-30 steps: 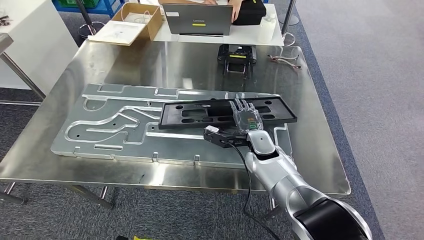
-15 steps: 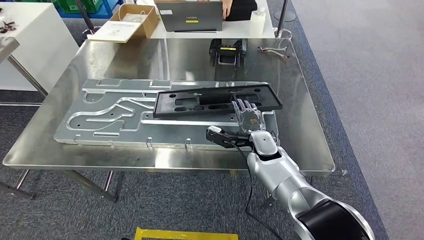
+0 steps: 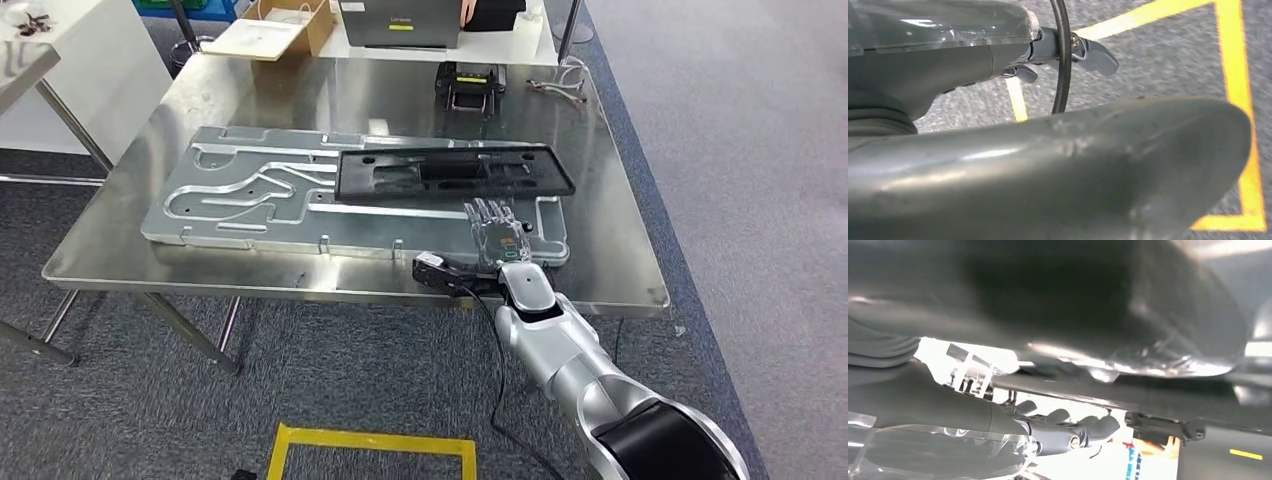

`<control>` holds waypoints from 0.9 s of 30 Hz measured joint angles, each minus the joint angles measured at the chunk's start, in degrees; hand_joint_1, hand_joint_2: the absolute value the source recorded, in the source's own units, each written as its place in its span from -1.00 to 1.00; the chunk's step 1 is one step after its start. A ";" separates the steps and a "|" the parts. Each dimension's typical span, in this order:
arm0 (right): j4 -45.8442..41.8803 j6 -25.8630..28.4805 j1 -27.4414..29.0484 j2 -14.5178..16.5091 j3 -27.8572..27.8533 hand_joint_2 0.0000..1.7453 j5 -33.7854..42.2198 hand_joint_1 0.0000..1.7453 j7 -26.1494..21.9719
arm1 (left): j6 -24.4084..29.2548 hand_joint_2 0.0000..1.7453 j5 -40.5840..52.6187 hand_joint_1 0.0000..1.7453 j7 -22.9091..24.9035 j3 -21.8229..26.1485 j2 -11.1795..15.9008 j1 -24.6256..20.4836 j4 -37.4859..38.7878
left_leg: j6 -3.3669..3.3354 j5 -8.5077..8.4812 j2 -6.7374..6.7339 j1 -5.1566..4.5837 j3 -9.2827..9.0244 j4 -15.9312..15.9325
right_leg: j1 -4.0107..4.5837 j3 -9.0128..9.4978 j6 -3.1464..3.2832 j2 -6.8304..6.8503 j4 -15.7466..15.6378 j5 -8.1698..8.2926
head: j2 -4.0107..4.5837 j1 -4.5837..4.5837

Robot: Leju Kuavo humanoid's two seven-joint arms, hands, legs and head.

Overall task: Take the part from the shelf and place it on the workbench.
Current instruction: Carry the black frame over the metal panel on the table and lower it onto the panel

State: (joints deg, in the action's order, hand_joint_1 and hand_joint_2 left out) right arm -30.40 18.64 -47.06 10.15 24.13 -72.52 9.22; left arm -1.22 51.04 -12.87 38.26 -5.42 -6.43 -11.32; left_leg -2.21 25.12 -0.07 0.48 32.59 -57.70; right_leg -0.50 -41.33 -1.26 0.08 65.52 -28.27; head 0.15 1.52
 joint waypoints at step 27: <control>0.03 1.58 1.26 -0.15 -0.51 -1.00 0.91 -1.00 -0.81 | 0.22 -1.00 0.92 -1.00 0.31 0.40 -0.15 -0.08 -0.02 | 3.22 3.60 0.47 0.43 -2.58 -0.98 | 0.06 2.61 1.20 0.55 -7.19 6.96 | 0.00 0.06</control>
State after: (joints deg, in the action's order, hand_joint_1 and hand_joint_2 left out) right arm -30.37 20.23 -45.80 10.00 23.62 -71.61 8.41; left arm -1.00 51.96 -12.56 38.65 -5.57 -6.51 -11.34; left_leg 1.01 28.72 0.40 0.91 30.01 -58.68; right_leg -0.44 -38.72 -0.06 0.62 58.33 -21.31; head 0.15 1.58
